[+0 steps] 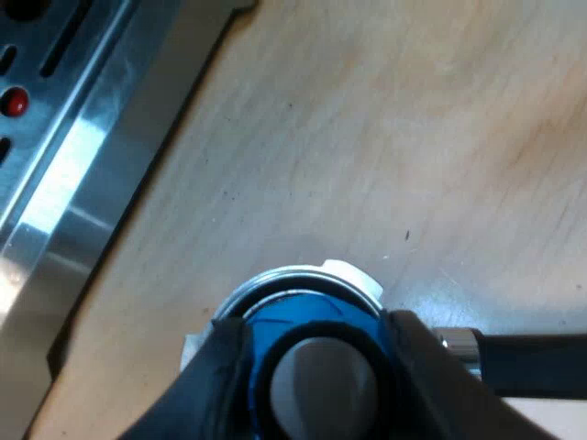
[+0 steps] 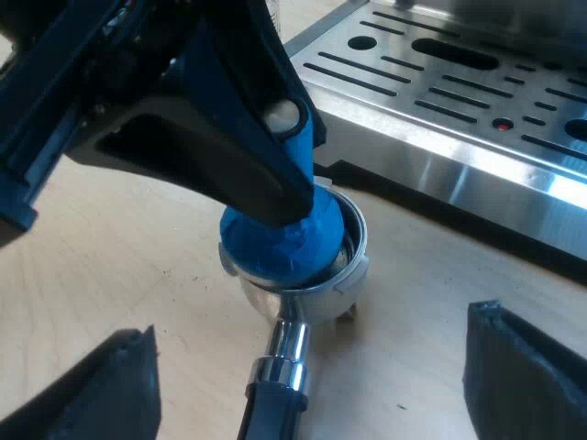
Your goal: Grind coffee beans and then tamp
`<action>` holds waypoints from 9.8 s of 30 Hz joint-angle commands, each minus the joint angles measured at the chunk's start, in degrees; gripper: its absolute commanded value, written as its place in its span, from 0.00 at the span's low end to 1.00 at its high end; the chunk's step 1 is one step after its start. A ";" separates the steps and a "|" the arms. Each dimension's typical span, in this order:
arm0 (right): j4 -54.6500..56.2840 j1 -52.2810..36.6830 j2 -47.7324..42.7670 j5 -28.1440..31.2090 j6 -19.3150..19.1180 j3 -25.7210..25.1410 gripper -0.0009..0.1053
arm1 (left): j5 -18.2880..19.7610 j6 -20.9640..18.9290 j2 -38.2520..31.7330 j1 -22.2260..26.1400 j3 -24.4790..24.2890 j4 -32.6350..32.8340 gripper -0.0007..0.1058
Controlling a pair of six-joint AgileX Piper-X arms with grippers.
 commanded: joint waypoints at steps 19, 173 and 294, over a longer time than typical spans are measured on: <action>-0.43 -0.23 -0.18 -0.52 -0.54 0.17 0.66 | 0.01 0.37 0.77 0.69 2.39 -3.73 0.01; -10.27 -0.23 -0.18 -12.07 -7.90 0.24 0.66 | 4.18 0.74 1.36 19.68 13.49 -12.66 0.01; 57.54 -77.80 -42.00 -39.64 -12.00 -25.05 0.66 | 9.23 -10.56 -66.43 45.42 -5.01 25.18 0.79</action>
